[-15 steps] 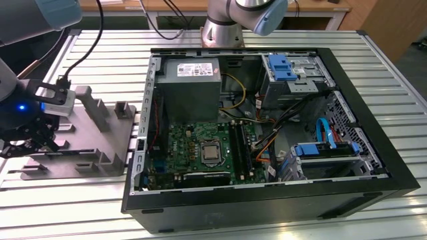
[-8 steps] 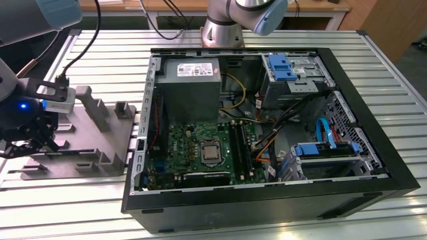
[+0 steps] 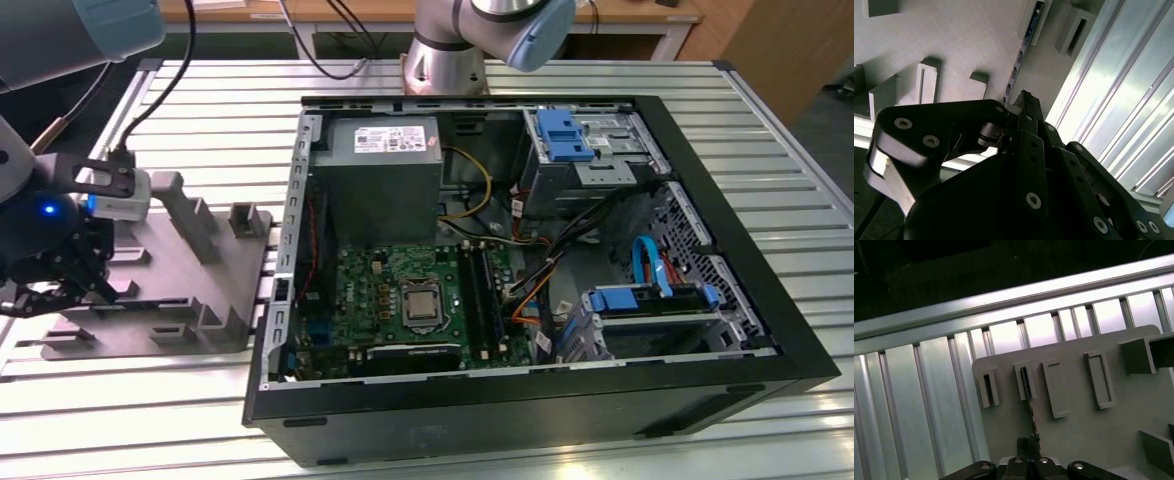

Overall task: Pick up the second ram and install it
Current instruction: 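Pick up the second ram and move it above second insertion slot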

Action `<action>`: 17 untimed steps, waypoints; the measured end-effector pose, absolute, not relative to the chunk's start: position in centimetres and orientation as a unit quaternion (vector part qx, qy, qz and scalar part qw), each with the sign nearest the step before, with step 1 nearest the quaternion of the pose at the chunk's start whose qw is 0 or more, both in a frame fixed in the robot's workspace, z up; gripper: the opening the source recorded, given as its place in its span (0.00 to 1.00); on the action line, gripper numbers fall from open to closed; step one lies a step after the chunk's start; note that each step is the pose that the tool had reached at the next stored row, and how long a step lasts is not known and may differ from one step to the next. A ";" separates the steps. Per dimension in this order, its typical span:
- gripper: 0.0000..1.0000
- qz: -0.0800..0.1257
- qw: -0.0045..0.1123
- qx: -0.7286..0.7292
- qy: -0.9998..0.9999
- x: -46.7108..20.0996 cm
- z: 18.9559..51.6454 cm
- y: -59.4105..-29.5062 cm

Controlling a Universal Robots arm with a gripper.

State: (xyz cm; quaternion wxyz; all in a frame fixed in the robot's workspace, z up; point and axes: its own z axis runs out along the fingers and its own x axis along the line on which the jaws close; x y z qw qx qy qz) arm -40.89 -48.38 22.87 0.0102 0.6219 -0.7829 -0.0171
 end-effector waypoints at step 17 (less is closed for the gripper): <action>0.11 -0.016 0.012 0.701 -0.713 -40.9 22.8 -48.4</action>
